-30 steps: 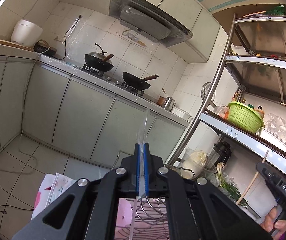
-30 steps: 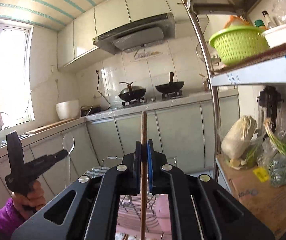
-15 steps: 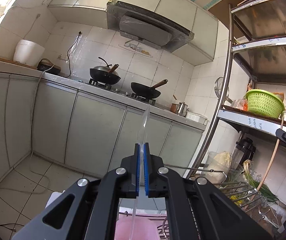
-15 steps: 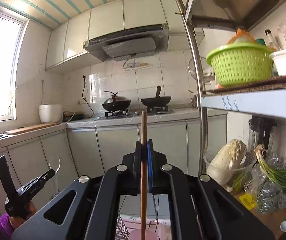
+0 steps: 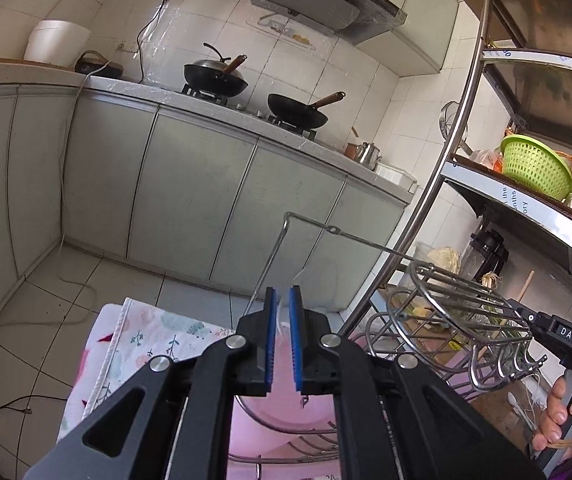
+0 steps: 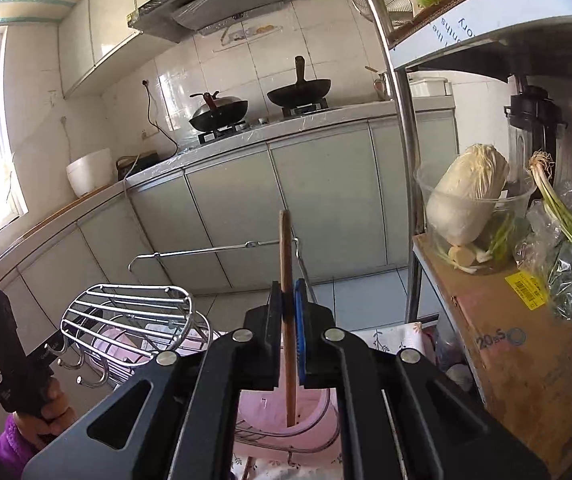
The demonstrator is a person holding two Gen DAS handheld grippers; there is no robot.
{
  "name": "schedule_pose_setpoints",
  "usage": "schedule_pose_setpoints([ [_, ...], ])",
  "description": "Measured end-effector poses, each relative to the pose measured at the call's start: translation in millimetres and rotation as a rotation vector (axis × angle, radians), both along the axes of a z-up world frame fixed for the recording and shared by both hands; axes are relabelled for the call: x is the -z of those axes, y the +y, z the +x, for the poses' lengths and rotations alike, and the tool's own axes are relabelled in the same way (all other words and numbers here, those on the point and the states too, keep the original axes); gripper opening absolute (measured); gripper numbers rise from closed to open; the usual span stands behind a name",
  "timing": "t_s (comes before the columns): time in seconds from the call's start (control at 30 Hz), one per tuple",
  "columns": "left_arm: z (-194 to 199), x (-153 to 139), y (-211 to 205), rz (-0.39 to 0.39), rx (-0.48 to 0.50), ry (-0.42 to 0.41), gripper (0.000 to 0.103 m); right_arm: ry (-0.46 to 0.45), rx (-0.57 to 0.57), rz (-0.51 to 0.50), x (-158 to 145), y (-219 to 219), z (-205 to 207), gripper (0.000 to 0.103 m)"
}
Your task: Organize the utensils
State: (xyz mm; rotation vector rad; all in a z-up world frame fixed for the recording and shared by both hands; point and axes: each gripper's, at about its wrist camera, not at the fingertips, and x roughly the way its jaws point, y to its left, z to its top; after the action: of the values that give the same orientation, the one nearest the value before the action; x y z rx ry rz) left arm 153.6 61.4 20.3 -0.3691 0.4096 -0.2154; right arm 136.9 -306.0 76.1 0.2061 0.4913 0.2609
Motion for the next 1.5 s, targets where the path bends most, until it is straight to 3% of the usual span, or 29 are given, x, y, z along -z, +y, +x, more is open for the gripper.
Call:
schedule_pose_setpoints([
  [0.1,-2,0,4,-0.011,-0.012,0.022,0.023,0.051,-0.012,-0.011,4,2,3,0.012],
  [0.2,-9,-4,6,-0.012,-0.018,0.016,0.032,0.07,-0.028,-0.011,7,3,-2,0.042],
  [0.23,-12,-6,6,-0.009,-0.015,0.016,0.035,0.066,-0.027,-0.012,6,3,-4,0.047],
  [0.6,-57,-17,15,-0.004,-0.029,0.038,0.038,0.047,0.009,-0.034,9,-4,-50,0.049],
  [0.77,-80,-13,7,0.031,0.008,0.086,0.038,0.038,0.002,-0.057,19,3,-80,0.049],
  [1.03,-101,29,-14,0.043,0.14,0.274,0.038,0.191,-0.035,-0.027,68,21,-97,0.049],
  [1.4,-107,103,-44,0.096,0.271,0.568,0.036,0.365,-0.064,-0.083,121,36,-102,0.049],
  [1.5,-105,117,-53,0.115,0.291,0.615,0.028,0.396,-0.066,-0.095,128,37,-100,0.049],
])
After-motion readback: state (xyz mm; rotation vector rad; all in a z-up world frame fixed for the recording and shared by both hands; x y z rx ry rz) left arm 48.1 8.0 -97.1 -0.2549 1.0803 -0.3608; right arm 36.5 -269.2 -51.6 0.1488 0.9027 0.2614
